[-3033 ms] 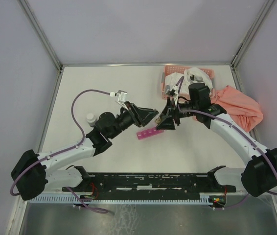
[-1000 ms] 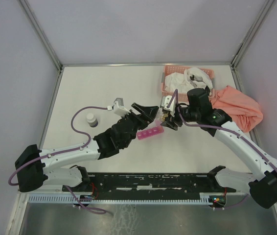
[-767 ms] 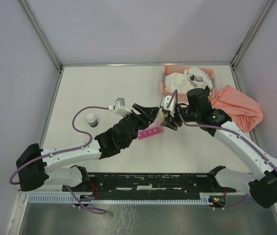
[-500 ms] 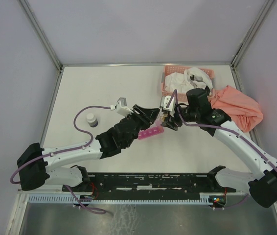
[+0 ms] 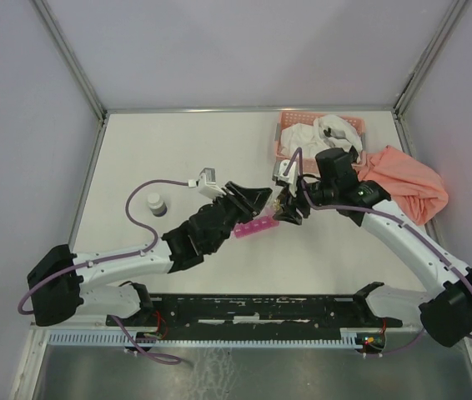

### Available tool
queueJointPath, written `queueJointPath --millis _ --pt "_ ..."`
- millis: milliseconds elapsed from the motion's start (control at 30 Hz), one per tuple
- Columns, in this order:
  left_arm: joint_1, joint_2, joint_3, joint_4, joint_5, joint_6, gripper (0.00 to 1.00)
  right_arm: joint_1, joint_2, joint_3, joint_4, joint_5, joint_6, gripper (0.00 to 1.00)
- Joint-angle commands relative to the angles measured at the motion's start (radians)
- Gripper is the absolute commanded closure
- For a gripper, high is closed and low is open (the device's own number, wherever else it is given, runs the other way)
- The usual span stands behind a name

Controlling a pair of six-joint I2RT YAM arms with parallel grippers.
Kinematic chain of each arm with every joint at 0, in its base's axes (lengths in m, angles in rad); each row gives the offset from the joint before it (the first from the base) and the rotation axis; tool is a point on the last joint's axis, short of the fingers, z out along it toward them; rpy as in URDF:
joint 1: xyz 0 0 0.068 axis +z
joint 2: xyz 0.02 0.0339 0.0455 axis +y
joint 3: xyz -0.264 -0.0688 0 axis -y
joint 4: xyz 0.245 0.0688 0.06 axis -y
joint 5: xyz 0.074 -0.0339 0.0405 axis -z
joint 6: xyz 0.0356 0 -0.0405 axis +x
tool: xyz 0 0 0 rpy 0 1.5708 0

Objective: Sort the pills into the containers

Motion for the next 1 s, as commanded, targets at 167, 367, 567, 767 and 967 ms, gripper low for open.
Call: queueJointPath --millis 167,367,567,767,967 --pt "0.169 -0.058 -0.173 0.431 0.65 0.307 0.81 -0.089 0.074 0.084 0.067 -0.459 0.26 0.98" --pt "0.232 0.001 -0.15 0.478 0.927 0.401 0.89 -0.12 0.128 0.066 0.184 -0.58 0.451 0.98" --pt "0.267 -0.037 -0.178 0.491 0.855 0.409 0.85 -0.135 0.136 0.053 0.23 -0.585 0.483 0.98" --pt "0.271 -0.133 -0.203 0.4 0.673 0.388 0.27 -0.135 0.111 0.077 0.108 -0.523 0.335 0.97" --pt "0.271 -0.233 -0.211 0.267 0.569 0.413 0.08 -0.132 0.088 0.095 0.019 -0.474 0.211 0.96"
